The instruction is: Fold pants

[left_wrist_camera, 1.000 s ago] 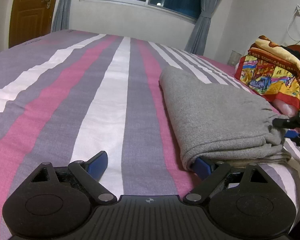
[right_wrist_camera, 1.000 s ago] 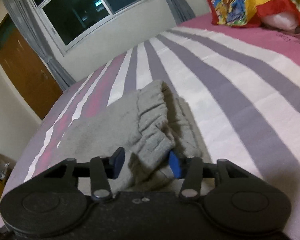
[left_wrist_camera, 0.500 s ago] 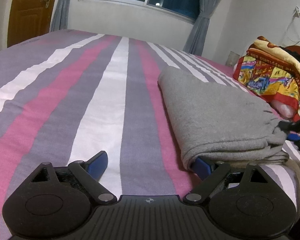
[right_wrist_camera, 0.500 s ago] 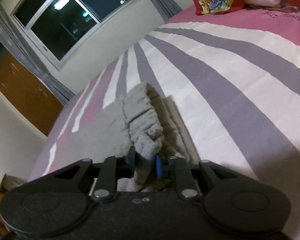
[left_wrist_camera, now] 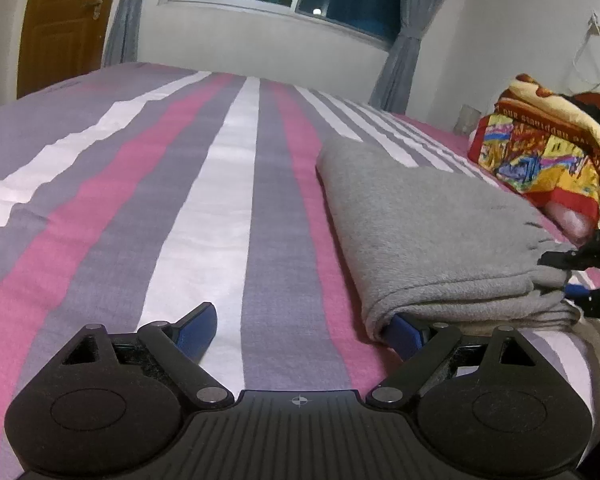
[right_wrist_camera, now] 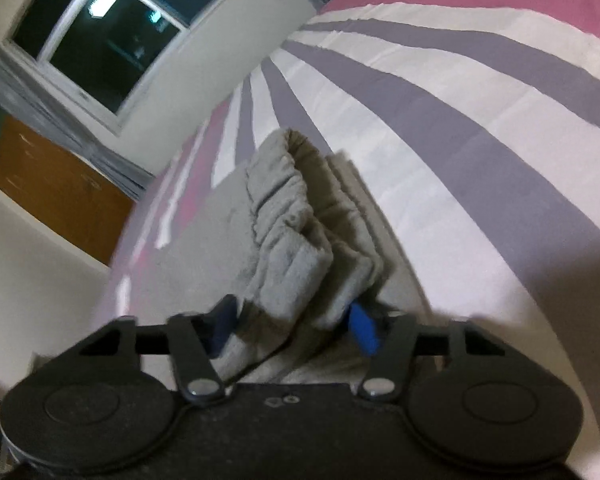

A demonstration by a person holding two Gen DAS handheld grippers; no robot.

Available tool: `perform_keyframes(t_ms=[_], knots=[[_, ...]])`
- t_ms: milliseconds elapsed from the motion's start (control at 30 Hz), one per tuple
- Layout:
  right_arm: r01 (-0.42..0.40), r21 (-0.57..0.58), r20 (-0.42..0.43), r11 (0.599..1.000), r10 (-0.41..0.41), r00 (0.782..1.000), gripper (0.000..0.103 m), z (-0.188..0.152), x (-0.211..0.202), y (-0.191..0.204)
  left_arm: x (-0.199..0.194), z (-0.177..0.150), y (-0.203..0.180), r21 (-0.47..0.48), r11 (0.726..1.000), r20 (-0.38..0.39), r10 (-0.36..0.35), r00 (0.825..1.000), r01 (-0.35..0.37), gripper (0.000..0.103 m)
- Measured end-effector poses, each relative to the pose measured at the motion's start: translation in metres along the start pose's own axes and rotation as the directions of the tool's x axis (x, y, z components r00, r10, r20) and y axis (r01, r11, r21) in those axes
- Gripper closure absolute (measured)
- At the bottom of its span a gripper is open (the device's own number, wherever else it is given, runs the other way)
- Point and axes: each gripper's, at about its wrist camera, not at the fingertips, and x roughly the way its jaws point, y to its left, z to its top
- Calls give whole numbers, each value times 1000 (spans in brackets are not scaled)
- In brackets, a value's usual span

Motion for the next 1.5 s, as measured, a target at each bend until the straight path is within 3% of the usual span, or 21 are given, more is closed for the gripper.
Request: perform_keyframes(t_ms=[200,233,300,400,500,600,667,700,800,867,967,1033,1067,1100,1167,1233,1333,1400,1500], knots=[[-92,-168,140,981,116,983,65,-6,-39,30,2,0,2,-5,1000,1,4,1000,-4,14],[-61,-164,127,985,82,988,65,-9,-33,26,3,0,1,-1,1000,-2,6,1000,-6,14],[32,-78,-11,996,-33,999,65,-9,-3,11,2,0,0,0,1000,-2,4,1000,-4,14],[17,-24,-22,1000,-18,1000,63,-7,1,5,-3,-1,-4,22,1000,5,11,1000,-11,14],[12,-38,-19,999,-13,1000,63,-13,-5,3,-16,-1,-3,16,999,12,-27,1000,27,14],[-8,-49,-12,999,7,1000,64,-14,-11,-4,-35,0,4,-37,993,56,-113,992,115,14],[-22,-58,-30,998,21,999,62,-15,-13,-8,-37,3,9,-61,990,70,-126,990,130,14],[-25,-58,-34,998,23,999,61,-14,-16,-8,-33,5,10,-63,991,60,-118,991,122,14],[29,-100,70,995,-22,997,34,-7,-33,-2,-13,19,10,-72,991,30,-109,994,111,14],[37,-183,108,982,-17,994,34,-5,-41,7,6,32,6,-91,985,2,-145,989,144,14],[86,-322,98,943,-57,994,35,0,-32,23,42,44,-4,-88,986,-104,-147,984,138,14],[155,-397,51,905,-146,988,32,3,-8,29,65,47,-7,-77,990,-175,-131,976,119,13],[191,-411,7,892,-206,979,27,5,7,24,68,50,-8,-71,991,-187,-129,974,118,13],[195,-390,-24,900,-222,975,13,7,14,20,69,56,-10,-62,991,-195,-132,972,122,13],[168,-352,-48,921,-197,979,13,16,12,16,60,66,-10,-46,985,-131,-168,977,163,13],[169,-397,40,902,-167,985,26,21,-1,25,61,79,-8,-45,983,-88,-179,980,176,13],[125,-428,55,895,-113,992,26,34,6,35,88,92,-7,-41,988,-120,-154,981,150,13],[135,-454,21,881,-141,990,26,41,29,36,117,91,-9,-20,993,-213,-117,970,116,13],[165,-460,-51,873,-211,976,9,45,58,25,128,98,-12,10,993,-226,-113,968,119,11]])
